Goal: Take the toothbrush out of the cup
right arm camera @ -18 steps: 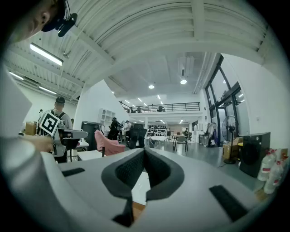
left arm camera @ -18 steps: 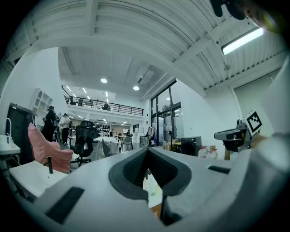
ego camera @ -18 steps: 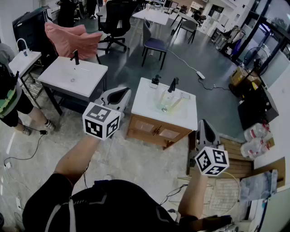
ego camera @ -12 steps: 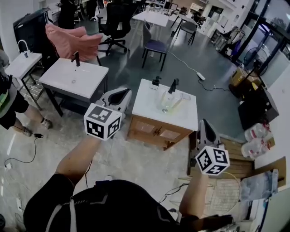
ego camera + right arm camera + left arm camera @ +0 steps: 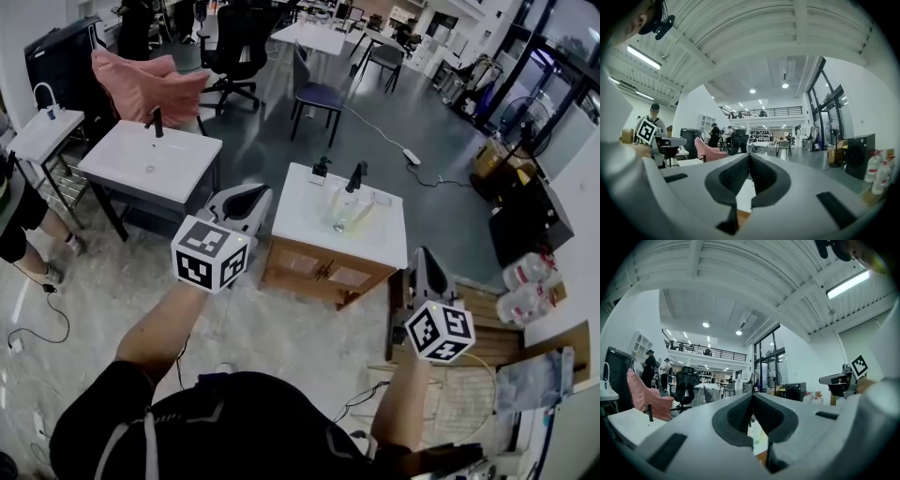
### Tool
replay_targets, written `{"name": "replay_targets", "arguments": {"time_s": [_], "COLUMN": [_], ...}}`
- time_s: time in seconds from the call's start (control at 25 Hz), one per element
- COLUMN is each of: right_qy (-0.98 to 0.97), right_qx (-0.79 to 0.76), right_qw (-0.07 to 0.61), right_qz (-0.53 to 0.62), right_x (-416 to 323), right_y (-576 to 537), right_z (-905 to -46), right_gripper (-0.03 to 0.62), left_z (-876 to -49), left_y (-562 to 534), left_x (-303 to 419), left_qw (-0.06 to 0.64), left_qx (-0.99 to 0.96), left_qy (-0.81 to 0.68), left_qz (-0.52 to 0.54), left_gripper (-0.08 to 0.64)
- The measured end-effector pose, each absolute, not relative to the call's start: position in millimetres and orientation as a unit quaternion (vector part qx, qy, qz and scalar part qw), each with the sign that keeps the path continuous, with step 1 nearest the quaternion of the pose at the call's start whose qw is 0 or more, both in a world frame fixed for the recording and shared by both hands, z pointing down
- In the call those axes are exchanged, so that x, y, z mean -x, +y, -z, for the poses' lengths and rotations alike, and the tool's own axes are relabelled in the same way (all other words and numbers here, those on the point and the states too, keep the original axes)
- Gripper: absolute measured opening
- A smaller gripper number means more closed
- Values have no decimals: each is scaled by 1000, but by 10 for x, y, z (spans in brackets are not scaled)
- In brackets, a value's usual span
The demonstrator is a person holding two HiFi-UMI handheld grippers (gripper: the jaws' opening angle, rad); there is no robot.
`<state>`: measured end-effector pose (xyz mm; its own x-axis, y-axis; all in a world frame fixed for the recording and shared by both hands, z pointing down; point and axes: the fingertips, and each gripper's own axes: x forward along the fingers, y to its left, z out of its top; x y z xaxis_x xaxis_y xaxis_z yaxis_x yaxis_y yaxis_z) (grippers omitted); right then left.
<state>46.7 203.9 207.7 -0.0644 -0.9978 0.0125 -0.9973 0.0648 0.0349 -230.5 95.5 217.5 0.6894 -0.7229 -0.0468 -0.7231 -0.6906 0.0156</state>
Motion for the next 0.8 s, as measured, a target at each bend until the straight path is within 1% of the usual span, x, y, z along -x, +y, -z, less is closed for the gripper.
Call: {"name": "replay_targets", "arguments": {"time_s": [0.6,0.8], "right_qy": [-728,-723], "right_qx": [-686,-691], "right_qw": [21,27], "right_qz": [7,13], "right_x": [-246,-121], "right_y": [1918,1837], "right_z": [-2100,-2092], "right_gripper": [5,5], "left_z": [-2199,-2177], "left_y": [884,777], "left_x": [2436,2605], "left_qw": [11,11], "left_qx": [928,922], "left_qy": [372,384], "left_qz": [-20,-40], "left_gripper": [3,5]}}
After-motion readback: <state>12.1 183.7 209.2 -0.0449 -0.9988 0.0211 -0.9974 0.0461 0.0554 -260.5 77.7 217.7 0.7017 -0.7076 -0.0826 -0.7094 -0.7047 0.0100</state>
